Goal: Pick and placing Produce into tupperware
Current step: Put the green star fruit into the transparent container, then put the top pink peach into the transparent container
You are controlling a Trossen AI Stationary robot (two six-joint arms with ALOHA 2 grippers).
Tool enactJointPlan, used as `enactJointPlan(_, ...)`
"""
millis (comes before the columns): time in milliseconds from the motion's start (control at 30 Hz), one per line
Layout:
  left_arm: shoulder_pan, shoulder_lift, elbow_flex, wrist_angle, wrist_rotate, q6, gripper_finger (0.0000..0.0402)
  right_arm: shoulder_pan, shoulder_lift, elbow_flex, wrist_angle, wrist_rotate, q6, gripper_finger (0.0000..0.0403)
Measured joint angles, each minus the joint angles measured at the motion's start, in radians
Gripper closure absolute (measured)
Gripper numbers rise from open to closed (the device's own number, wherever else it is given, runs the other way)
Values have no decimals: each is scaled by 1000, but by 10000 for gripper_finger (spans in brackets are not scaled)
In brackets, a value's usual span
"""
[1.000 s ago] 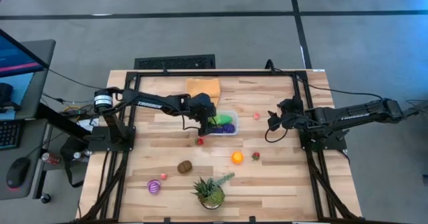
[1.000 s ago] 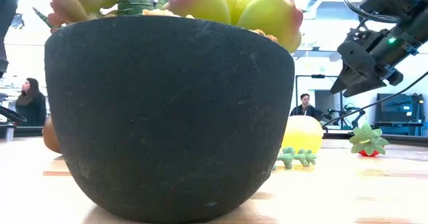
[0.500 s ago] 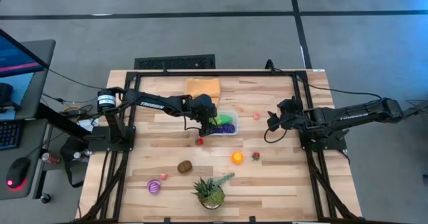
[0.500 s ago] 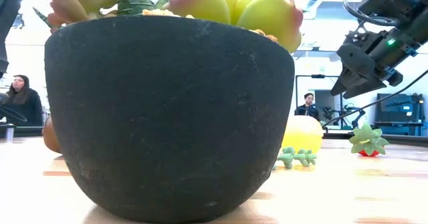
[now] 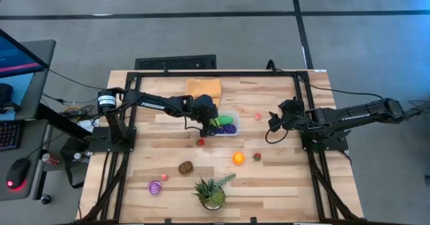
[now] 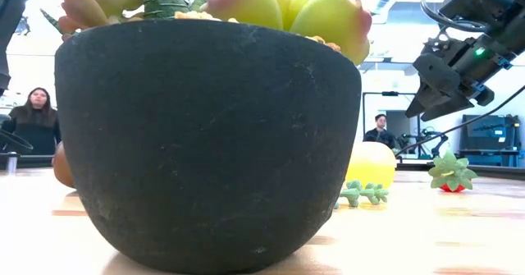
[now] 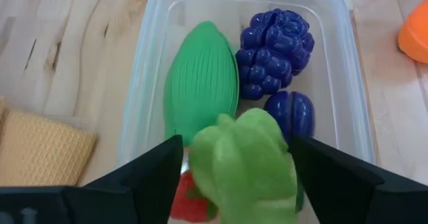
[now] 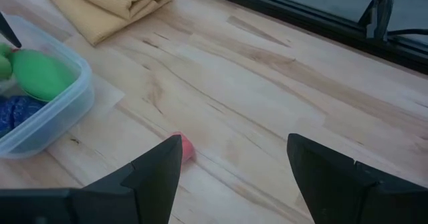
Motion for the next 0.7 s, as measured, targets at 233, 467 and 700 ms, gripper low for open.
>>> enactJointPlan(233, -4, -4, 40, -84, 0, 45, 89, 0, 0, 0, 0, 0, 0, 138)
enactJointPlan(467, -19, -57, 253, -427, -14, 141, 81, 0, 0, 0, 0, 0, 0, 138)
enactJointPlan(700, -41, -80, 489, -949, -108, 106, 81, 0, 0, 0, -2, -7, 0, 138)
